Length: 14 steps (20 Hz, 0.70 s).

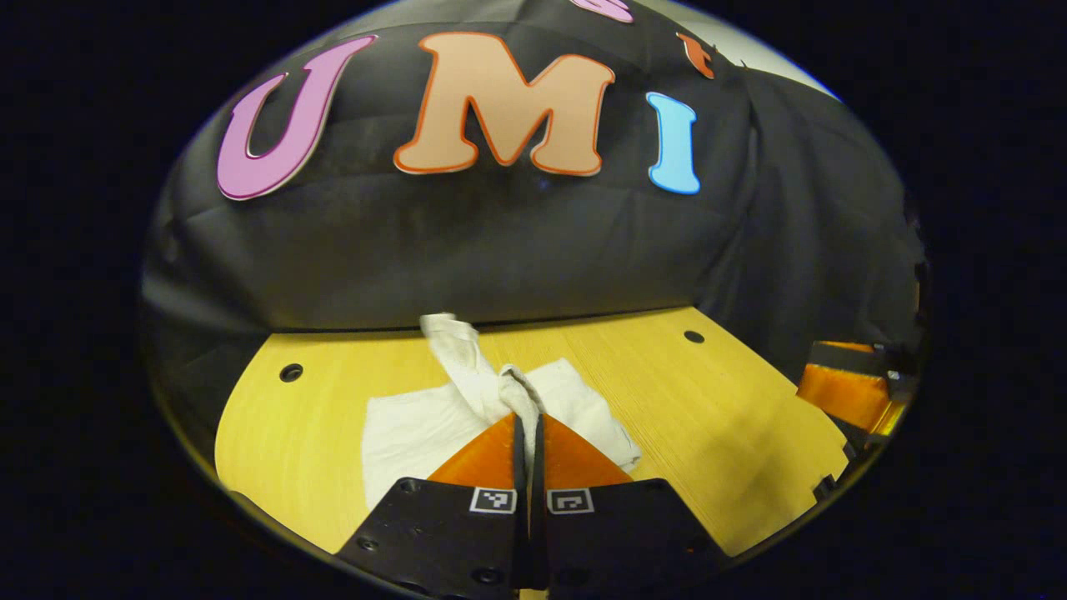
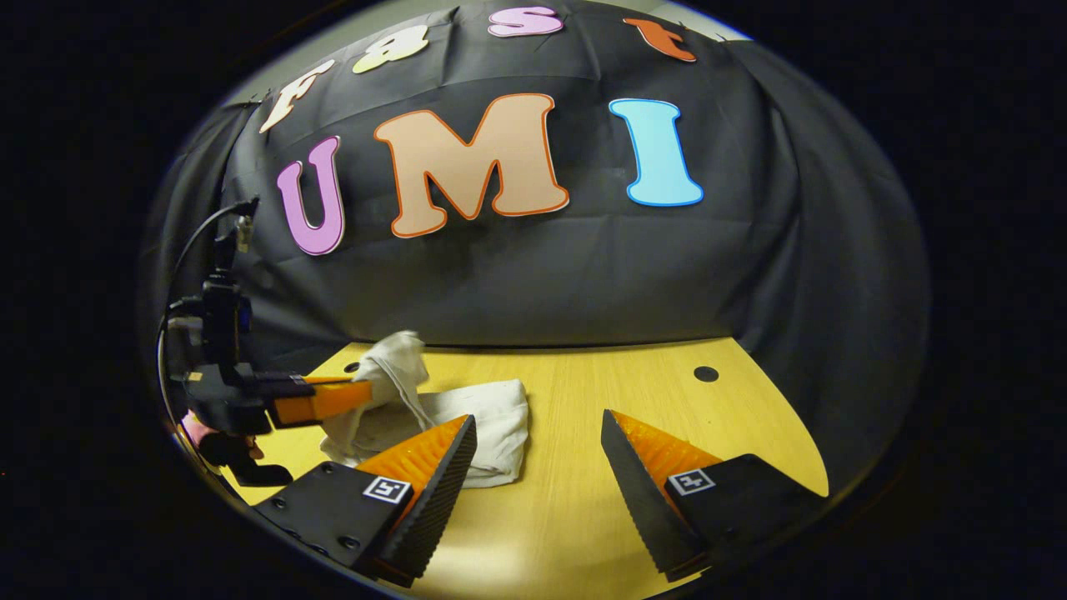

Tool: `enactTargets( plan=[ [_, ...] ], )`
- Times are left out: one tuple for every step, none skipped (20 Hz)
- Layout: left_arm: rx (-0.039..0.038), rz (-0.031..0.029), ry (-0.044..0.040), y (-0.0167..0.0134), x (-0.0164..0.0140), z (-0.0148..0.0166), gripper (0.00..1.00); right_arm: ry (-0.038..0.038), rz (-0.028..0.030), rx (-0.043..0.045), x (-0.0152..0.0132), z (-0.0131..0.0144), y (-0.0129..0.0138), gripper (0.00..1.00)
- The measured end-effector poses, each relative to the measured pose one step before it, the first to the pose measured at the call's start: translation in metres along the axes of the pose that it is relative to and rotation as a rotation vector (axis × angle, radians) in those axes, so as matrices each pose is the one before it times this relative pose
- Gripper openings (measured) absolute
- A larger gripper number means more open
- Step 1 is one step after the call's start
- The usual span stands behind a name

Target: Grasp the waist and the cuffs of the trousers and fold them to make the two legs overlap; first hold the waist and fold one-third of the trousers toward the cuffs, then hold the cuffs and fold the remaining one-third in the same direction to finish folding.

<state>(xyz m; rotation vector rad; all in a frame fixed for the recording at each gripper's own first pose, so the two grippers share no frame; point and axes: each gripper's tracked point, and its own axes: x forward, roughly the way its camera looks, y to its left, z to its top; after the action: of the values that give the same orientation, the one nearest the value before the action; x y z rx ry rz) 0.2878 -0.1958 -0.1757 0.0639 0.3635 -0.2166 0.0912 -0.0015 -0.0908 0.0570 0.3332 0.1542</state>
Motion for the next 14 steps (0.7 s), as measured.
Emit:
enactTargets(
  plan=[
    [-0.0102,-0.01233,0.0177,-0.00482,0.00865,-0.00881,0.0,0.007,0.00343,0.003,-0.00122,-0.00231,-0.00191,0.96],
    [-0.02493,-0.0331,0.02497,-0.0111,0.00854,-0.00933,0.04,0.00425,0.00103,0.00041,-0.0007,-0.00159,-0.00147,0.96],
    [-0.03444,-0.03921,0.03241,-0.00905,0.00631,-0.00989,0.07,0.00284,-0.0001,-0.00383,-0.00101,-0.00151,-0.00065,0.96],
    [-0.04298,-0.05506,0.02497,-0.01419,0.00388,-0.00911,0.21,0.00509,0.00067,-0.00801,0.00014,-0.00056,-0.00026,0.96],
    [-0.04277,-0.05132,0.01576,-0.01099,0.00218,-0.00613,0.41,0.00209,0.00237,-0.00789,0.00044,-0.00055,0.00182,0.96],
    [-0.03366,-0.04097,0.00828,-0.01127,0.00144,-0.00358,0.6,-0.00044,0.00492,-0.00257,-0.00093,-0.00017,0.00188,0.92],
    [-0.02038,-0.02366,0.01738,-0.00624,-0.00446,-0.00647,0.8,-0.00185,0.0068,0.00454,-0.00034,0.00137,0.00408,0.96],
    [0.0019,-0.00465,-0.0072,0.00015,-0.0011,0.00438,1.0,-0.00152,0.00858,0.00888,-0.00129,0.0003,0.00447,0.92],
    [0.01836,0.01477,-0.00827,0.00412,-0.00699,0.00465,1.0,-0.00287,0.01261,0.01364,-0.00133,0.00227,0.00661,0.92],
    [0.02844,0.01231,-0.00785,0.00188,-0.00723,0.00435,0.96,-0.00704,0.01178,0.01303,-0.00159,0.00172,0.00746,0.96],
    [0.02838,0.01404,-0.01735,0.00393,-0.00978,0.00772,0.96,-0.00901,0.0113,0.00356,-0.00125,0.00253,0.00796,0.92],
    [0.02706,0.01223,-0.01646,0.00343,-0.0112,0.00798,0.96,-0.00524,0.00415,-0.00598,-0.00098,0.00125,0.00649,0.96],
    [0.02583,0.01475,-0.02077,0.00403,-0.01295,0.00743,0.96,-0.00402,0.00745,-0.00509,-0.00348,0.00152,0.00679,0.96],
    [0.02169,0.01724,-0.0218,0.00513,-0.01224,0.00701,0.96,-0.00489,0.00842,-0.00105,-0.00269,0.00068,0.00777,0.96]
  ],
)
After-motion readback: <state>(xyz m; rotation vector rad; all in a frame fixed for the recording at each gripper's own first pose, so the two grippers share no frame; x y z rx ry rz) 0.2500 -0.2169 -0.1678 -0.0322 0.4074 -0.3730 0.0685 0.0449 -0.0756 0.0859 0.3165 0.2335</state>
